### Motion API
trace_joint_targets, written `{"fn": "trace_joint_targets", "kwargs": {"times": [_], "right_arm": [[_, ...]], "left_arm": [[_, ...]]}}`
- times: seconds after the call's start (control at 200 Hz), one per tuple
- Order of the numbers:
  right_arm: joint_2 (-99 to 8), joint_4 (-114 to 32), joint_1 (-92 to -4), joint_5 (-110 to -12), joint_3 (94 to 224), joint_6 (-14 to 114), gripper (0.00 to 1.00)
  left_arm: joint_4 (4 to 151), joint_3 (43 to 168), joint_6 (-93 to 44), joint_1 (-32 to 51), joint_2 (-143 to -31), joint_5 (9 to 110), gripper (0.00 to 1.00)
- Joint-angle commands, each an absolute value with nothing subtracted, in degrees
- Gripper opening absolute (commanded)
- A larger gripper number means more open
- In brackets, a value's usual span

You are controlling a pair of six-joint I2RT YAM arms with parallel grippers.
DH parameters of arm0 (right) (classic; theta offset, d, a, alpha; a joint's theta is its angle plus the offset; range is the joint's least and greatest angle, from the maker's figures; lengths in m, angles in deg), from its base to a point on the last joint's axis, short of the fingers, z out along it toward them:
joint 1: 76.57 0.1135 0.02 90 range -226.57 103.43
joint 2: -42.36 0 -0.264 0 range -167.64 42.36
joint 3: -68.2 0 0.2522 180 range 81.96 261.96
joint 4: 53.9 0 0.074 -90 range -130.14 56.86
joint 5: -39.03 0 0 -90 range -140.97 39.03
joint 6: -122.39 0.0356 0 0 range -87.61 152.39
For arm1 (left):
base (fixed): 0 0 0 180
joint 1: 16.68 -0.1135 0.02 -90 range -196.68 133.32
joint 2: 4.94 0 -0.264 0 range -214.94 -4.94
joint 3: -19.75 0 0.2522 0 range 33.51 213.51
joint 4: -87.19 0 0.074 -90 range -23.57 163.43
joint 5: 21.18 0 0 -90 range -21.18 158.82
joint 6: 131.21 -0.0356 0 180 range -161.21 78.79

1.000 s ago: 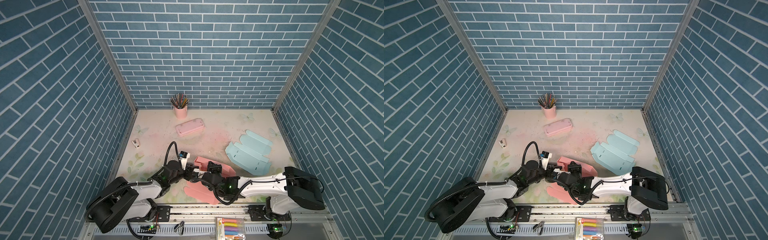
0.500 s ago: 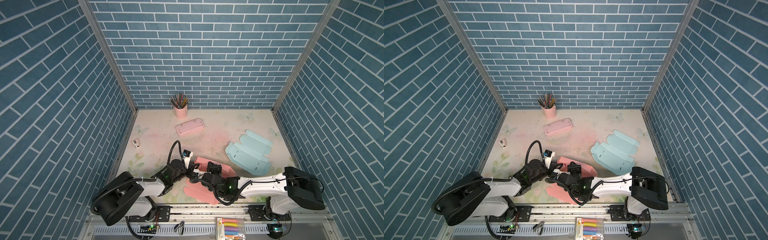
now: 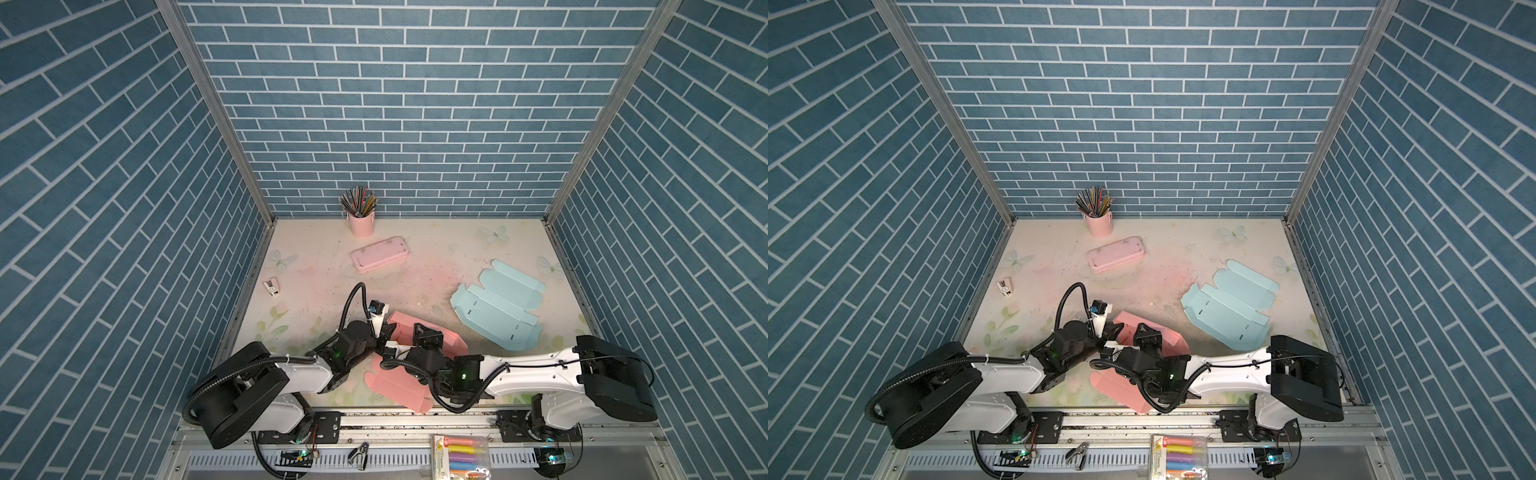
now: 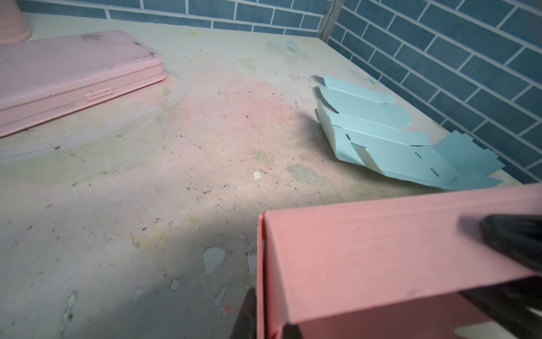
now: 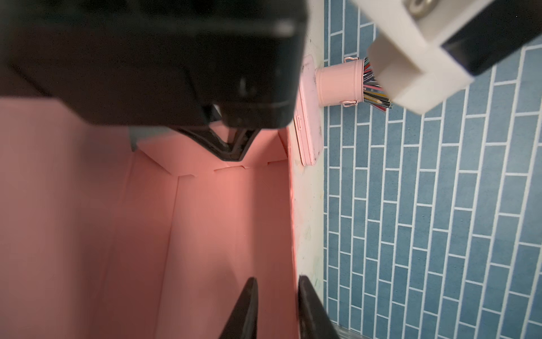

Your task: Fold the paper box

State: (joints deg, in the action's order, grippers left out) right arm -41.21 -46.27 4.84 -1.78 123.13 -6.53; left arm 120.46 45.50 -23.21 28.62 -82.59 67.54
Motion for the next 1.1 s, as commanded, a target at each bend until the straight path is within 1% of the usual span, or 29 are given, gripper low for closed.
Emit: {"fn": "trace_joint_targets", "kwargs": {"times": [0.0, 0.175, 0.285, 0.355, 0.44, 0.56, 0.63, 0.78, 0.955, 1.095], "right_arm": [[-36.83, -44.26, 5.35, -4.62, 122.75, -1.22, 0.35], [-26.66, -42.67, 5.35, -9.97, 122.17, 8.45, 0.51], [-18.07, -43.91, 4.53, -11.84, 121.72, 13.54, 0.58], [-13.52, -44.44, 0.53, -14.98, 122.11, 19.52, 0.6], [-10.13, -42.55, -8.65, -25.39, 123.01, 30.59, 0.61], [-12.64, -38.55, -18.8, -37.94, 125.29, 41.23, 0.61], [-15.7, -37.39, -21.96, -43.39, 126.24, 44.68, 0.61], [-23.06, -38.39, -25.07, -52.58, 126.58, 49.38, 0.6], [-28.72, -40.58, -27.13, -58.88, 126.14, 52.48, 0.58], [-31.44, -45.8, -28.96, -63.98, 123.88, 55.56, 0.55]], "left_arm": [[120.74, 46.7, -24.15, 29.06, -82.8, 69.64, 0.12], [120.54, 46.43, -25.12, 29.64, -82.31, 71.18, 0.12], [119.46, 46.61, -26.2, 30.33, -81.46, 72.77, 0.11], [118.98, 46.65, -26.89, 30.83, -80.9, 73.84, 0.11], [118.87, 46.82, -27.64, 31.47, -80.61, 74.5, 0.11], [118.53, 47.3, -28.04, 32.34, -80.7, 75.57, 0.11], [118.79, 47.47, -28.04, 32.61, -80.95, 75.97, 0.11], [119.31, 48.22, -28.75, 33.34, -81.57, 77.0, 0.11], [118.87, 48.83, -30.66, 34.47, -82.19, 78.53, 0.11], [119.32, 48.63, -31.34, 34.58, -82.49, 78.74, 0.11]]}}
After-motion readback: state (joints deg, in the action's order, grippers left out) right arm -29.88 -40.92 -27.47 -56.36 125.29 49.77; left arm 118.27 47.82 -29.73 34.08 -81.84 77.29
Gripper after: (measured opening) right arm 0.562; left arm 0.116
